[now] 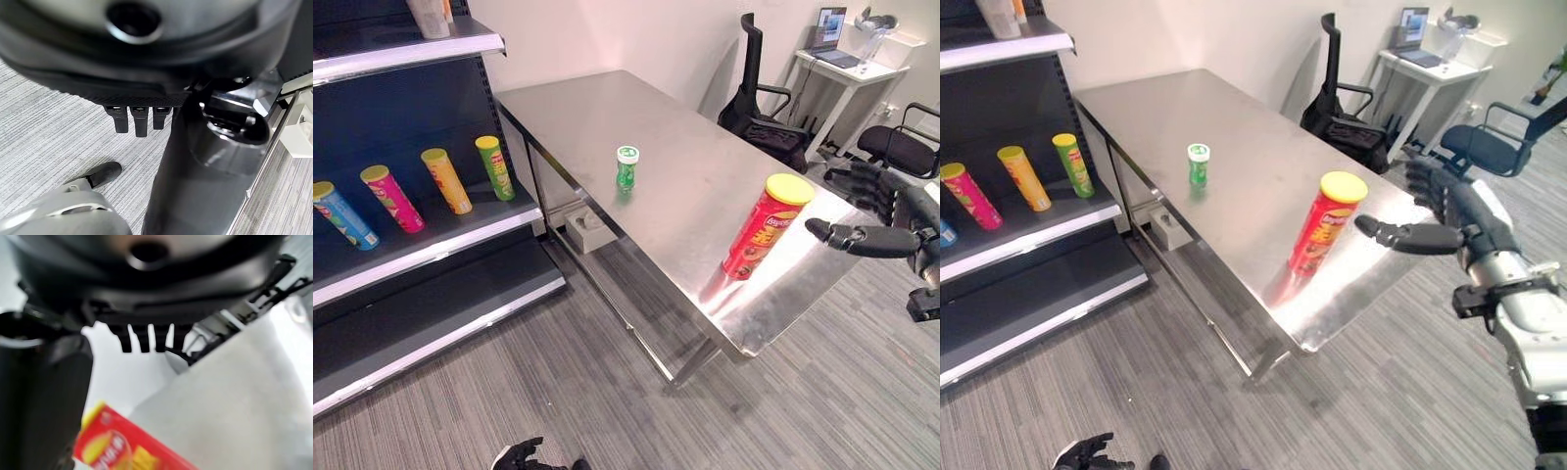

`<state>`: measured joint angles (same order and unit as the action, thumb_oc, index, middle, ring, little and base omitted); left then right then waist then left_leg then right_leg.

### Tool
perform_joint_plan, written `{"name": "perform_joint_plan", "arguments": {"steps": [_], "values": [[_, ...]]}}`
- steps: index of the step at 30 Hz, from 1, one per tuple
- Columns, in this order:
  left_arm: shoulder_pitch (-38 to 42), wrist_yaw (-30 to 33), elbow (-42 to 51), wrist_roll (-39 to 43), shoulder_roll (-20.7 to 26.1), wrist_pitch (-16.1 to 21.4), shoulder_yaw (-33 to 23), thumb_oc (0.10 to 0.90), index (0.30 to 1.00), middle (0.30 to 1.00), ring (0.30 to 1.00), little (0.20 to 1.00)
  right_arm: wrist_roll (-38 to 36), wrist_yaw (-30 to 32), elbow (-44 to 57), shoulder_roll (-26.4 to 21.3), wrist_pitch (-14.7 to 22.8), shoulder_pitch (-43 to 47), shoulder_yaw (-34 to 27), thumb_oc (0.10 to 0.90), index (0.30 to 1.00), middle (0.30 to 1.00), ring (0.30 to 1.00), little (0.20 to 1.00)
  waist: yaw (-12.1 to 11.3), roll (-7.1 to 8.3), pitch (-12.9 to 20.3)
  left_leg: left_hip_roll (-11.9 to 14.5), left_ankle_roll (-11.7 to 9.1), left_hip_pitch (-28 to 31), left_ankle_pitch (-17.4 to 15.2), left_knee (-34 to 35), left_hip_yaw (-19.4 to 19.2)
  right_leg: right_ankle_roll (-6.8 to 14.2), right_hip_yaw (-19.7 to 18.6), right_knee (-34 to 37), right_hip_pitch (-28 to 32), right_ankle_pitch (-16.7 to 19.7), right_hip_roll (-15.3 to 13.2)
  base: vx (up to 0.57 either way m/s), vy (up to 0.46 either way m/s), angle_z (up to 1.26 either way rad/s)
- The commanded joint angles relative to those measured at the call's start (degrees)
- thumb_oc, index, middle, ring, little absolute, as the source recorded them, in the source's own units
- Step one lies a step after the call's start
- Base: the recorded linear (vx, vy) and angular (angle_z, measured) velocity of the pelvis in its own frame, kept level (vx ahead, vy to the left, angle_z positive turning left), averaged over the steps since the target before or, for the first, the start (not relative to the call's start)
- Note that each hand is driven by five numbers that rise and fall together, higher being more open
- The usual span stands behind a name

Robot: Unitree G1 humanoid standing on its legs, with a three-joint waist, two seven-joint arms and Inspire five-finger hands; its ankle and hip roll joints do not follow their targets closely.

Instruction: Put the goods on the table back onto the shelves and tidy them up.

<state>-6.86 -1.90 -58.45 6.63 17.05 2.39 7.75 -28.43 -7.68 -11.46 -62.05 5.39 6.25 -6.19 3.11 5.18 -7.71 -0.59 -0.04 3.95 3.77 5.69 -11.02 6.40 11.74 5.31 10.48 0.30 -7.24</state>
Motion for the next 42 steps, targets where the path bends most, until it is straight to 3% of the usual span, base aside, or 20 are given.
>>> {"name": "perform_joint_plan", "arguments": {"steps": [1, 7, 17, 32, 33, 34, 35, 42], "values": [[2.2, 0.1, -0.9, -1.2, 1.0, 2.1, 0.7, 0.800, 0.900, 0.900, 0.900, 0.900, -0.4, 0.4, -0.4, -4.7, 3.5, 8.5, -2.5, 0.800, 0.900, 0.900, 0.900, 0.900, -2.8, -0.03, 1.7, 6.0, -5.4, 4.0, -4.2, -0.7, -2.4, 5.4, 1.9, -0.6, -3.6, 2.6, -3.8, 0.01, -0.016, 0.16], [1.3, 0.3, -1.1, -1.0, 0.8, 2.1, 0.6, 0.800, 0.900, 0.900, 0.900, 0.900, 0.6, 1.5, -2.8, -4.7, 3.6, 10.3, -1.1, 0.800, 0.900, 0.900, 0.900, 0.900, -3.8, 0.06, 1.5, 6.0, -5.6, 3.6, -3.9, -0.7, -1.3, 5.2, 3.2, -0.6, -3.1, 2.4, -3.9, 0.01, -0.015, 0.14], [1.2, 1.2, -1.2, -0.2, 0.8, 2.1, 1.5, 0.800, 0.900, 0.900, 0.900, 0.900, 3.4, 3.3, -8.4, -5.2, 3.5, 18.0, 7.1, 0.800, 0.900, 0.900, 0.900, 0.900, -5.3, 0.55, 1.3, 6.1, -5.8, 3.0, -3.4, -0.7, -0.1, 4.9, 4.7, -0.6, -2.4, 2.0, -3.7, 0.00, -0.005, 0.03], [0.3, 1.2, -1.0, 0.3, 0.8, 1.9, 1.3, 0.800, 0.900, 0.900, 0.900, 0.900, 4.6, 4.5, -8.3, -3.9, 3.4, 21.1, 10.0, 0.800, 0.900, 0.900, 0.900, 0.900, -6.7, 0.85, 1.1, 6.2, -6.0, 2.7, -3.3, -0.7, 1.2, 4.6, 6.1, -0.6, -1.8, 1.6, -3.5, 0.01, -0.005, 0.09], [0.4, 1.6, -0.9, 0.3, 1.0, 1.8, 1.1, 0.800, 0.900, 0.900, 0.900, 0.900, 5.0, 5.5, -8.3, -3.6, 3.5, 21.1, 9.4, 0.709, 0.764, 0.764, 0.764, 0.764, -6.8, 0.81, 1.1, 6.2, -5.9, 2.7, -3.4, -0.7, 1.4, 4.6, 6.2, -0.6, -1.7, 1.4, -3.4, 0.00, 0.000, 0.00], [0.3, 1.6, -0.9, 0.4, 1.0, 1.8, 1.1, 0.800, 0.900, 0.900, 0.900, 0.900, 4.9, 5.9, -8.3, -3.3, 3.6, 21.1, 9.0, 0.646, 0.669, 0.669, 0.669, 0.669, -6.8, 0.79, 1.1, 6.2, -5.9, 2.7, -3.4, -0.7, 1.4, 4.6, 6.2, -0.6, -1.7, 1.3, -3.4, 0.00, 0.000, 0.00], [0.3, 1.8, -1.0, 0.4, 0.9, 1.8, 1.0, 0.800, 0.900, 0.900, 0.900, 0.900, 4.8, 6.9, -8.3, -2.7, 3.8, 21.1, 8.1, 0.400, 0.300, 0.300, 0.300, 0.300, -6.7, 0.73, 1.2, 6.2, -5.9, 2.8, -3.5, -0.7, 1.5, 4.5, 6.2, -0.6, -1.5, 1.2, -3.4, 0.00, 0.000, 0.00], [0.2, 2.5, -0.7, 0.2, 1.1, 1.5, 0.5, 0.800, 0.900, 0.900, 0.900, 0.900, 5.8, 10.9, -6.3, 1.2, 4.7, 21.7, 5.3, 0.400, 0.300, 0.300, 0.300, 0.300, -6.8, 0.18, 1.4, 6.4, -5.8, 3.3, -3.8, -0.7, 1.7, 4.3, 6.0, -0.5, -1.3, 0.9, -3.2, 0.00, 0.000, 0.00]]}}
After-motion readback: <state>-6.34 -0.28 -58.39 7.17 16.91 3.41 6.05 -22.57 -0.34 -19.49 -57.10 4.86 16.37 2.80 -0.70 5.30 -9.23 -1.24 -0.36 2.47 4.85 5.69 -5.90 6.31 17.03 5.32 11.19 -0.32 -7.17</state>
